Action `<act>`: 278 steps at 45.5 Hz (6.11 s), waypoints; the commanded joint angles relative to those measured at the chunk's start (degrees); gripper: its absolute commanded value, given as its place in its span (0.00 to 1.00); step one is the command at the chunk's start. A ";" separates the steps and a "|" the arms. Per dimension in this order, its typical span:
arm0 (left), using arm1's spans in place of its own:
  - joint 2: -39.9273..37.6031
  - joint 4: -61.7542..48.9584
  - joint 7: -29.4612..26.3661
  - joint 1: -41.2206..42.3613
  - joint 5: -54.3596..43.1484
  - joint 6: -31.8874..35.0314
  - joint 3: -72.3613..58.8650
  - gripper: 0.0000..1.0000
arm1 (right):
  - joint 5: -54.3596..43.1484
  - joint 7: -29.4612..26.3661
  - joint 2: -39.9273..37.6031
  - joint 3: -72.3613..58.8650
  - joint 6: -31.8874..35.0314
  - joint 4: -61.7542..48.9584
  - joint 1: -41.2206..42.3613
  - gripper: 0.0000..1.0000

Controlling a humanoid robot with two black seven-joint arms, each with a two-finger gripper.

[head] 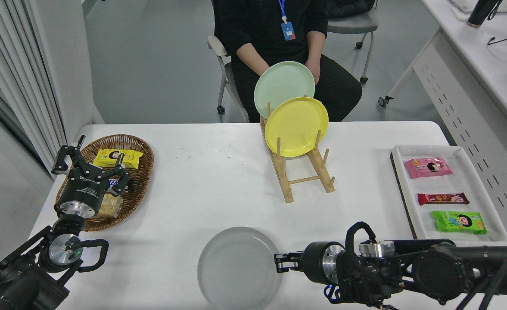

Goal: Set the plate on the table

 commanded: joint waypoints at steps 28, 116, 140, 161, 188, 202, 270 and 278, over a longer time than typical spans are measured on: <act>0.00 0.00 -0.03 0.00 0.00 0.00 0.00 0.98 | 0.53 0.09 -0.21 -0.31 3.16 -0.41 -2.25 0.00; 0.00 0.00 -0.03 0.00 0.00 0.00 0.00 0.98 | -10.80 1.67 0.40 7.24 3.34 -4.90 -1.90 1.00; 0.00 0.00 -0.03 0.09 0.00 0.00 0.00 0.98 | -53.68 0.97 3.03 24.20 3.78 -14.21 -2.96 1.00; 0.00 0.00 0.06 0.00 0.00 0.00 0.00 0.98 | -105.45 0.79 7.61 30.45 5.98 -28.09 -0.76 1.00; 0.00 0.00 -0.03 0.09 0.00 0.00 0.00 0.98 | -137.54 1.05 1.55 28.95 6.59 -38.73 1.44 1.00; 0.00 0.00 -0.03 0.09 0.00 0.00 0.00 0.98 | -145.46 1.14 -2.23 20.79 5.81 -44.53 2.93 0.99; 0.00 0.00 -0.03 0.09 0.00 0.00 0.00 0.98 | -110.75 0.97 1.98 21.83 2.55 -63.96 -3.22 0.99; 0.00 0.00 -0.03 0.00 0.00 0.00 0.00 0.98 | -110.74 1.05 3.48 21.92 3.08 -63.96 -3.31 0.99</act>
